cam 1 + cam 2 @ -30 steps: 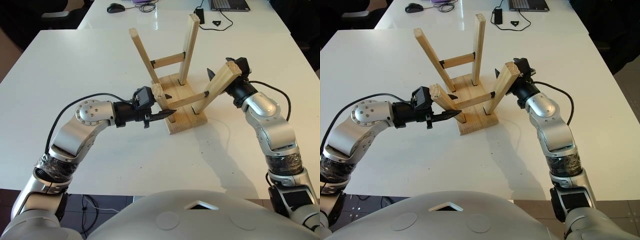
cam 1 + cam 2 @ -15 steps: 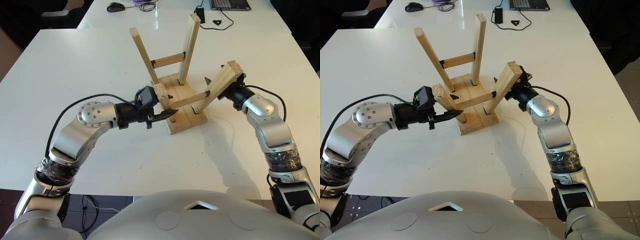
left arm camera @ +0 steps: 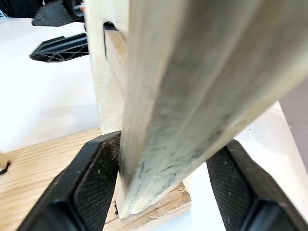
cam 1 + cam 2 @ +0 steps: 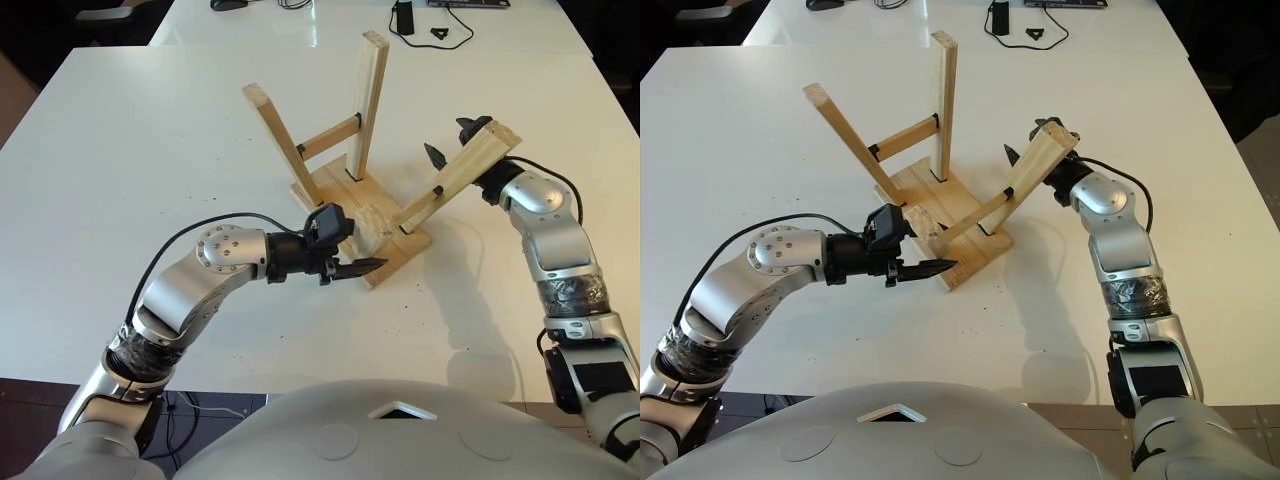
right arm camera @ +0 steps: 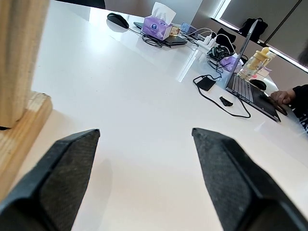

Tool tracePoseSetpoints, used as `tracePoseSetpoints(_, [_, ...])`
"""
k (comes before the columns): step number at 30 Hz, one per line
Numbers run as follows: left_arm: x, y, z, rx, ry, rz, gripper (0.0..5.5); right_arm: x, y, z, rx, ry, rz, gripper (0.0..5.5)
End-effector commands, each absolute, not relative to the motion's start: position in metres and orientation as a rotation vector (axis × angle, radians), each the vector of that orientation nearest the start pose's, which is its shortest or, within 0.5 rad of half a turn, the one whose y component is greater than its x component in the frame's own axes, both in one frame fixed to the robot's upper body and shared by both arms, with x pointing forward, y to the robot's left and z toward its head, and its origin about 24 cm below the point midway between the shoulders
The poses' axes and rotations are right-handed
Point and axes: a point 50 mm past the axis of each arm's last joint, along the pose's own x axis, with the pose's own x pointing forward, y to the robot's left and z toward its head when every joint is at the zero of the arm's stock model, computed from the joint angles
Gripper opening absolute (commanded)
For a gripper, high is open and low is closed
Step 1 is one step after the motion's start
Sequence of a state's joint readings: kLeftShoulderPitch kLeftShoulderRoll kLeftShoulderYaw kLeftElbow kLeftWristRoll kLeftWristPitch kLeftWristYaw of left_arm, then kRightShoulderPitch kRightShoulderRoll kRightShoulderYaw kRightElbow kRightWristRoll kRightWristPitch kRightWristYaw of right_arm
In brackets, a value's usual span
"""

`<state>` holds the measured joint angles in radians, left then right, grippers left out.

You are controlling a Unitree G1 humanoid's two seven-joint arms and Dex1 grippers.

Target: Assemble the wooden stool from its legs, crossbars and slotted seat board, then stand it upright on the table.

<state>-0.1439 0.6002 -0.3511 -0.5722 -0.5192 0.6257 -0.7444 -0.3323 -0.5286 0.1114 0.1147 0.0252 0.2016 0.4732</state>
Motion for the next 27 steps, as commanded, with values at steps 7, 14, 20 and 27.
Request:
tracePoseSetpoints(7, [0.169,0.179,0.105,0.147,0.387,-1.214,2.88,0.274,-0.267,0.088,-0.822,0.338,0.61,3.54])
tracePoseSetpoints(14, [0.217,0.239,0.084,0.196,0.365,-0.838,2.88,0.22,-0.252,0.093,-0.683,0.451,1.006,3.54])
tracePoseSetpoints(20, [0.269,0.256,0.076,0.325,0.326,-0.598,2.88,0.213,-0.239,0.065,-0.679,0.526,1.058,3.54])
tracePoseSetpoints(27, [0.306,0.237,0.062,0.384,0.215,-0.476,2.88,0.22,-0.235,0.046,-0.691,0.534,1.015,3.54])
